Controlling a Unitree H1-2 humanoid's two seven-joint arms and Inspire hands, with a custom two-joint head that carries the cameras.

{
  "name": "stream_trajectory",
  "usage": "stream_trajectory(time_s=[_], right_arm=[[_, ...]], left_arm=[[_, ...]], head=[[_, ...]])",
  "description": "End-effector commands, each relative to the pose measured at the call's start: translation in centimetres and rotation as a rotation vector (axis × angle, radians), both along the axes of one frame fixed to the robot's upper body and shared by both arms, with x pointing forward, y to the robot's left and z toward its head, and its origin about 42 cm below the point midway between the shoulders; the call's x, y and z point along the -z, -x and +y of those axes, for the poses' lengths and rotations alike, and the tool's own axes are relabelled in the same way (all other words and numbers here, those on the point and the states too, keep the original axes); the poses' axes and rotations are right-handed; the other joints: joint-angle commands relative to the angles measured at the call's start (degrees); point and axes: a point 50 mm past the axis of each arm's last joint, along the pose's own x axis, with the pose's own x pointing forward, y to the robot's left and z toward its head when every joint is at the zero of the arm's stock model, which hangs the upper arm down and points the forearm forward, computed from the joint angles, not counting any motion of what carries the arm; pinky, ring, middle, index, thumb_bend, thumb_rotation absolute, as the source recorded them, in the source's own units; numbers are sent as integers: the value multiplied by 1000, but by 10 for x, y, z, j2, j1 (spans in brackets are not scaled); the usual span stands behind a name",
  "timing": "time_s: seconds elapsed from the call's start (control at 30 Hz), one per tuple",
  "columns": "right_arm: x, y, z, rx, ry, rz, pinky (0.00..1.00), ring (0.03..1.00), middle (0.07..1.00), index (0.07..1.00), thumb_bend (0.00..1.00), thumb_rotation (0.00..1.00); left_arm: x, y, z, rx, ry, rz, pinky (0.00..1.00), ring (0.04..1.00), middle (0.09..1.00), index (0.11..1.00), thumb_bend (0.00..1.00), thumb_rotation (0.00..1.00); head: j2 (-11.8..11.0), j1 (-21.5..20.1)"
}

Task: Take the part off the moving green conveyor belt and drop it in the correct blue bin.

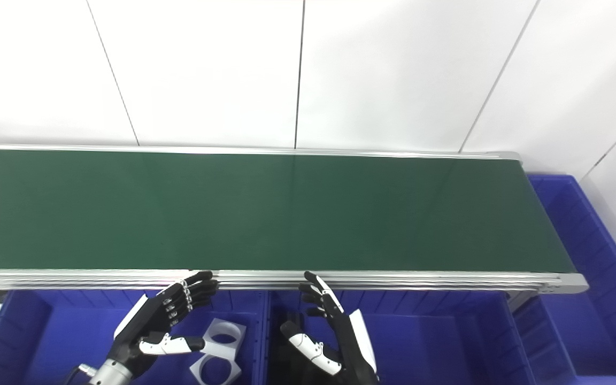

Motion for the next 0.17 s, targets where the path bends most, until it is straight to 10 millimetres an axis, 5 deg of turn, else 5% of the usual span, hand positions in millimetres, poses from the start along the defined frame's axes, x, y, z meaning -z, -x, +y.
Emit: stream_trajectory(time_s=[0.0, 0.13], right_arm=[[-11, -3, 0, -14, -9, -37, 718, 806, 837, 913, 627, 682], [-15, -3, -3, -25, -16, -32, 712, 789, 825, 905, 615, 662]], left_arm=[[-13, -7, -1, -12, 22, -59, 811, 821, 818, 830, 1000, 228], [-17, -6, -5, -17, 21, -64, 809, 819, 813, 829, 1000, 228]], head=[[3, 3], [15, 12]])
